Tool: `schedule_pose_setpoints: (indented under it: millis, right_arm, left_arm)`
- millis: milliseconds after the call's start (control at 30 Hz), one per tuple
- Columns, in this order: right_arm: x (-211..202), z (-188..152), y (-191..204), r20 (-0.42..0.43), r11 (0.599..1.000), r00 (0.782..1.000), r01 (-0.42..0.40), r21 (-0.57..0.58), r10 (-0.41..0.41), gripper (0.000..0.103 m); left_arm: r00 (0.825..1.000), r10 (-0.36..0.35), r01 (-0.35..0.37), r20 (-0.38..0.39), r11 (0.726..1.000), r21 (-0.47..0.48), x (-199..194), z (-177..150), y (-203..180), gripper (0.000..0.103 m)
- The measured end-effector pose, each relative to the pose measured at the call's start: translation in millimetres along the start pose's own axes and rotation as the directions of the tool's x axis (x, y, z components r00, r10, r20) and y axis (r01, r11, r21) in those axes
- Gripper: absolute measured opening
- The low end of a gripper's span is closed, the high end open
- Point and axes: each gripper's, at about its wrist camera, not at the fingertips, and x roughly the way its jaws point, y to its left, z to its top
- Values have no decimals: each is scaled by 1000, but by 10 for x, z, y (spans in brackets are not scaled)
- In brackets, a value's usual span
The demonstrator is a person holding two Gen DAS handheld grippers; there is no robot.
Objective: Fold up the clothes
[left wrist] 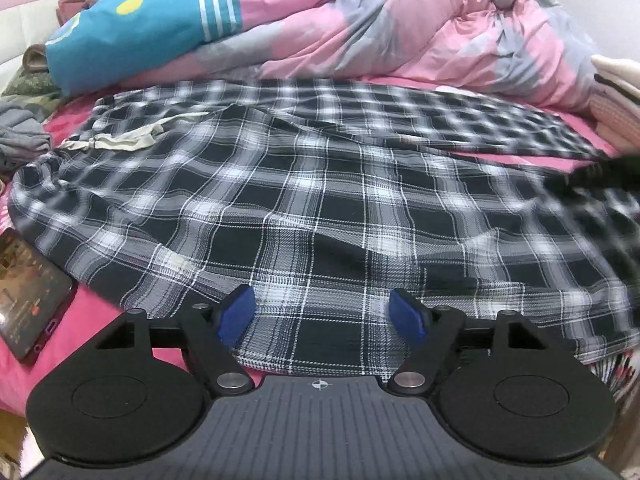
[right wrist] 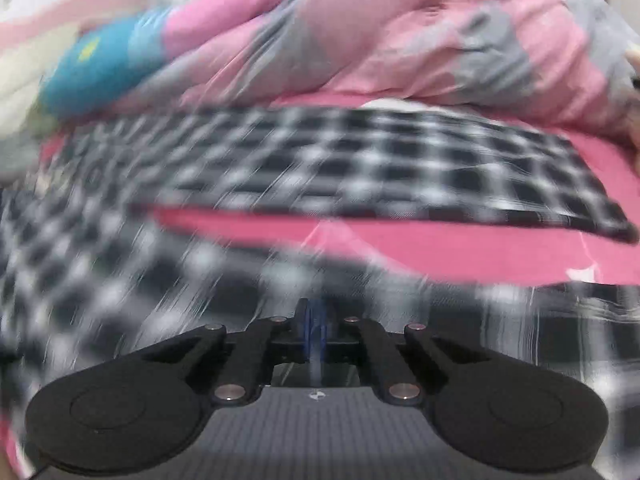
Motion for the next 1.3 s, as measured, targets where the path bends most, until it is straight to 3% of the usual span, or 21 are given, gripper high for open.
schedule_pose_setpoints:
  millis: [67, 133, 233, 333, 400, 467, 567, 667, 733, 800, 867, 967, 1067, 1200, 1300]
  right_arm:
    - [31, 122, -159, 27, 995, 999, 17, 103, -19, 4]
    - [-84, 176, -138, 60, 996, 998, 16, 92, -22, 4]
    - [-216, 91, 112, 50, 991, 990, -134, -7, 134, 5]
    - [-110, -97, 550, -16, 949, 960, -280, -147, 280, 5]
    - [29, -170, 753, -48, 944, 972, -236, -231, 231, 5]
    - [148, -152, 699, -34, 972, 992, -127, -200, 123, 3]
    - [17, -79, 722, 39, 985, 999, 8, -175, -2, 5]
    - [-221, -137, 1017, 57, 962, 989, -120, -247, 138, 5]
    - [-306, -247, 1252, 11, 917, 950, -298, -265, 312, 5]
    - [-320, -405, 1490, -43, 860, 912, -399, -318, 408, 5]
    - [-265, -536, 1631, -91, 834, 908, -412, -368, 408, 5]
    - [-298, -707, 1633, -115, 831, 928, -368, -417, 353, 4]
    - [-443, -669, 1619, -108, 844, 940, -339, -416, 324, 5]
    - [-371, -681, 1680, -97, 828, 923, -377, -414, 372, 5]
    - [-404, -875, 1694, -101, 806, 929, -361, -470, 357, 6]
  left_arm:
    - [1000, 1, -1, -3, 1000, 0, -18, 7, 7, 75]
    - [1000, 7, -7, 4, 1000, -1, -50, -8, 24, 76]
    - [1000, 18, -18, 10, 1000, -2, -94, -56, 40, 76]
    - [1000, 22, -22, 3, 1000, -2, -130, -94, 27, 76]
    - [1000, 24, -24, -2, 1000, 6, -155, -109, 12, 76]
    - [1000, 21, -21, -9, 1000, 3, -177, -128, 25, 76]
    - [1000, 9, -10, -15, 1000, -16, -198, -150, 72, 76]
    - [1000, -2, 2, -16, 1000, -28, -207, -169, 111, 76]
    - [1000, -5, 4, -17, 1000, -28, -219, -182, 118, 76]
    - [1000, -11, 11, -16, 1000, -26, -235, -201, 131, 76]
    - [1000, -20, 20, -12, 1000, -22, -251, -233, 153, 76]
    - [999, -35, 35, 0, 999, -17, -274, -283, 193, 76]
    - [999, -50, 50, 7, 999, -4, -278, -304, 222, 76]
    - [998, -59, 59, 6, 998, 10, -298, -308, 256, 76]
    - [999, -51, 51, 5, 999, -3, -346, -313, 325, 75]
